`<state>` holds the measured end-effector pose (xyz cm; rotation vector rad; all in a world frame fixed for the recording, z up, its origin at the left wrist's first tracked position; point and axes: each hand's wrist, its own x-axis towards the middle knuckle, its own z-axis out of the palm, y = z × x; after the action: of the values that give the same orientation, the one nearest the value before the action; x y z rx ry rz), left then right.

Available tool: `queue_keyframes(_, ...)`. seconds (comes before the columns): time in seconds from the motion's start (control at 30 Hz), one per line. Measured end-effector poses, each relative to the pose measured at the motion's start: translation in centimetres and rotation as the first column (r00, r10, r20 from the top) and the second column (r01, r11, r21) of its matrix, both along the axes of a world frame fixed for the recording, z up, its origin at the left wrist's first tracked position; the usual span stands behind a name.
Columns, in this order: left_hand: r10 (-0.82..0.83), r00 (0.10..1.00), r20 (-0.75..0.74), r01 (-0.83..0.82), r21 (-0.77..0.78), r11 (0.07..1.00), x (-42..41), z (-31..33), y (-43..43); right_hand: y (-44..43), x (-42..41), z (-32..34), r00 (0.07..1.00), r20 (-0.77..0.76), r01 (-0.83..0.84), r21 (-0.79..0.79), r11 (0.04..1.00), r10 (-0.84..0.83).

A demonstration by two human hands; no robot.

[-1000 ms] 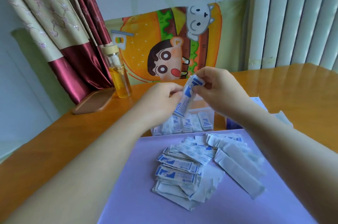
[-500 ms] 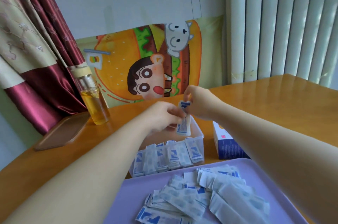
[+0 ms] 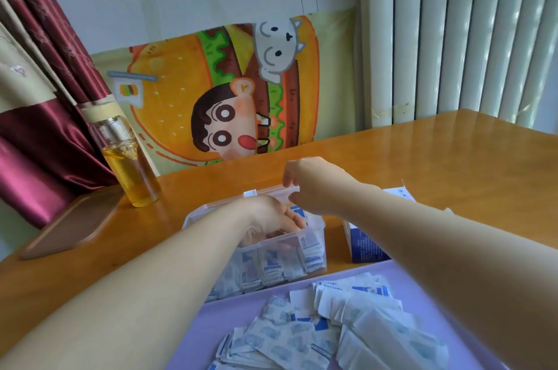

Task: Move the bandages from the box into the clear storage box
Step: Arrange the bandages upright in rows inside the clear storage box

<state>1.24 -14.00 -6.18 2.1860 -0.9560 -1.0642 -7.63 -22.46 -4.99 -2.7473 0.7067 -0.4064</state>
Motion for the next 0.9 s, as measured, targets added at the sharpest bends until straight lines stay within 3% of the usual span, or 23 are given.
queue_keyframes(0.2,-0.165,0.962,0.217,0.126,0.186,0.975,-0.5,0.0,-1.0,-0.1,-0.6,-0.1,0.998,0.062,-0.007,0.025,1.0,0.006)
queue_keyframes(0.43,-0.357,0.818,0.452,0.224,0.32,0.92,-0.4,0.8,-1.6,-0.1,-0.8,-0.3,0.995,0.1,-0.017,0.028,0.999,0.014)
queue_keyframes(0.57,-0.267,0.785,0.56,0.205,0.171,0.964,-0.2,1.7,-0.5,-0.2,-1.2,-0.3,0.974,0.224,0.021,0.007,1.0,-0.022)
queue_keyframes(0.63,-0.144,0.786,0.601,0.158,0.03,0.987,-0.2,2.6,0.9,0.4,-2.2,0.0,0.942,0.334,0.039,0.003,0.999,-0.038)
queue_keyframes(0.73,0.059,0.694,0.718,0.18,-0.253,0.951,-0.7,3.4,3.6,2.1,-4.6,0.7,0.908,0.419,0.009,-0.008,1.0,-0.005)
queue_keyframes(0.83,0.117,0.702,0.703,0.287,-0.43,0.856,-2.7,3.2,7.7,4.7,-8.2,0.9,0.964,0.251,-0.093,0.005,0.996,0.089)
queue_keyframes(0.9,-0.006,0.722,0.692,0.359,-0.367,0.858,-4.4,2.5,10.5,6.8,-10.6,0.8,0.987,-0.051,-0.154,0.029,0.988,0.155)
